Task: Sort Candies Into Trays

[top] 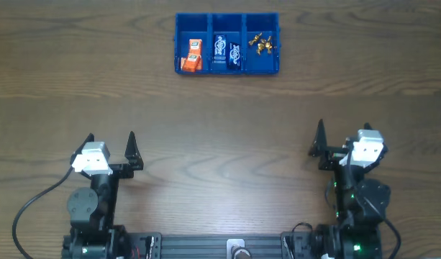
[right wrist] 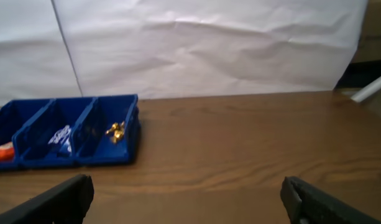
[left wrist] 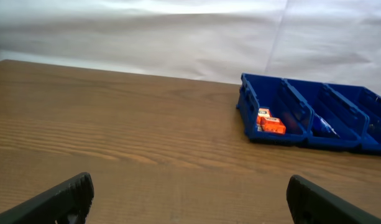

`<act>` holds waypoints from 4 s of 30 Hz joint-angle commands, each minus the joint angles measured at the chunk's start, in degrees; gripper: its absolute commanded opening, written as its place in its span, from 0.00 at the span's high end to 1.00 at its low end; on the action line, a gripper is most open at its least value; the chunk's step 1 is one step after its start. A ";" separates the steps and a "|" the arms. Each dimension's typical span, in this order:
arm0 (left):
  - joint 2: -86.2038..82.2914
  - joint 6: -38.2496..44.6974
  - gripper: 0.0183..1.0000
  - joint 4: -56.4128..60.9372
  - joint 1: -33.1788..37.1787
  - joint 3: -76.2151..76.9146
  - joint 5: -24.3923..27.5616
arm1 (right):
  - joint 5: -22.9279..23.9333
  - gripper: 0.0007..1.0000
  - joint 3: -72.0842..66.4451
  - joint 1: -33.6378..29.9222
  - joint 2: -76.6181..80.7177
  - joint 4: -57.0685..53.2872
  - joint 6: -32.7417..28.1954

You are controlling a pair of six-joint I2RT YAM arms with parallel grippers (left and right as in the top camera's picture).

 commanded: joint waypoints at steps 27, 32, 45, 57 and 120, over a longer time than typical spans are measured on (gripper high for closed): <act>-0.35 0.20 0.00 -2.43 0.13 -0.85 0.55 | -1.46 0.00 -12.41 2.97 -11.23 2.97 -0.48; -0.35 0.20 0.00 -2.43 0.13 -0.85 0.55 | -1.46 0.00 -12.39 2.95 -11.19 2.62 -0.46; -0.35 0.20 0.00 -2.43 0.13 -0.85 0.55 | -1.46 0.00 -12.37 2.95 -11.17 2.62 -0.48; -0.35 0.20 0.00 -2.43 0.13 -0.83 0.55 | -1.46 0.00 -12.37 2.95 -11.17 2.62 -0.48; -0.35 0.20 0.00 -2.43 0.13 -0.85 0.55 | -1.49 0.00 -12.37 2.95 -11.17 2.62 -0.46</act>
